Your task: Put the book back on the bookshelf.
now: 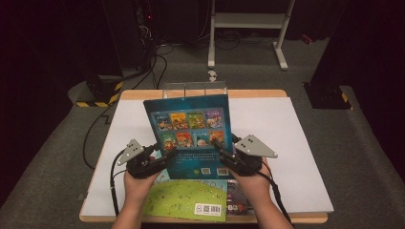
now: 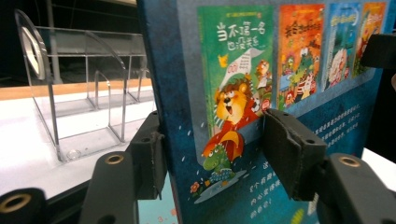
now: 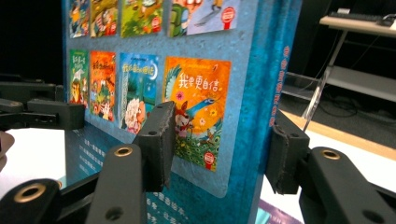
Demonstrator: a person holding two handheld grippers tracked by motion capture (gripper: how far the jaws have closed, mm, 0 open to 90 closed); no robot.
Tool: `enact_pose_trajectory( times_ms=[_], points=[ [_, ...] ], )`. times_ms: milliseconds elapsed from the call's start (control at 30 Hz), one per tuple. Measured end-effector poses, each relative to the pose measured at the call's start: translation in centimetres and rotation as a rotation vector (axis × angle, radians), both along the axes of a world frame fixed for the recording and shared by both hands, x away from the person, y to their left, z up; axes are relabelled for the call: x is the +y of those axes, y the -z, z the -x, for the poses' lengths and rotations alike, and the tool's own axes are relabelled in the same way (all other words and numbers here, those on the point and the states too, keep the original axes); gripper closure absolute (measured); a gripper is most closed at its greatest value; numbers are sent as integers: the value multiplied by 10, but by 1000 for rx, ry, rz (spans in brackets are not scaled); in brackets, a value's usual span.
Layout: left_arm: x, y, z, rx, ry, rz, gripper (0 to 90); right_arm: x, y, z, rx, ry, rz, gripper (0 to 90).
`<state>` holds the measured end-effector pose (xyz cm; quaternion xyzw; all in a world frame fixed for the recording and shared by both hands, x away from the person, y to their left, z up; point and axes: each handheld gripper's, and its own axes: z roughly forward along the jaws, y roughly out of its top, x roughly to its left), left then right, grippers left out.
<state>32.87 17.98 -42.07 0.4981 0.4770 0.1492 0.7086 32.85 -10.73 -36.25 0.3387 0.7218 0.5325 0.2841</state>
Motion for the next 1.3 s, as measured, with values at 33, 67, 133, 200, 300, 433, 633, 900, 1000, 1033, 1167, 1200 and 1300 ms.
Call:
enact_pose_trajectory(
  times_ms=[33, 67, 133, 200, 300, 433, 633, 900, 1000, 1033, 1167, 1200, 1300],
  points=[
    [0, 0, 1, -10, -4, -4, 441, 0, -1, 0, -4, 1, -2, 503],
    [0, -1, 1, -15, -7, -7, 442, 1, -1, 1, -9, 0, -3, 503],
    [0, -1, 2, -27, -15, -6, 445, 2, -2, 1, -13, 2, -6, 503],
    [1, -2, 3, -51, -26, -19, 449, 2, -2, 0, -22, -1, -6, 503],
    [1, -3, 3, -84, -44, -30, 453, 3, -2, -2, -30, -6, -14, 500],
    [5, -4, -1, -96, -55, -43, 453, 7, -2, -7, -41, -8, -12, 495],
    [7, -3, -5, -116, -62, -32, 451, 13, -4, -10, -59, 1, -3, 490],
    [8, 7, -11, -110, -49, -42, 448, 17, 1, -12, -79, 11, 22, 487],
    [9, 7, -9, -113, -44, -43, 445, 16, 2, -10, -88, 3, 22, 486],
    [9, 8, -7, -113, -42, -39, 443, 16, 3, -9, -88, -2, 22, 485],
    [10, 8, -3, -121, -33, -46, 437, 15, 4, -4, -93, -12, 27, 477],
    [10, 8, -2, -124, -29, -51, 435, 15, 4, -3, -93, -13, 27, 476],
    [10, 9, 2, -132, -24, -58, 423, 13, 5, 2, -94, -24, 21, 475]
  ],
)
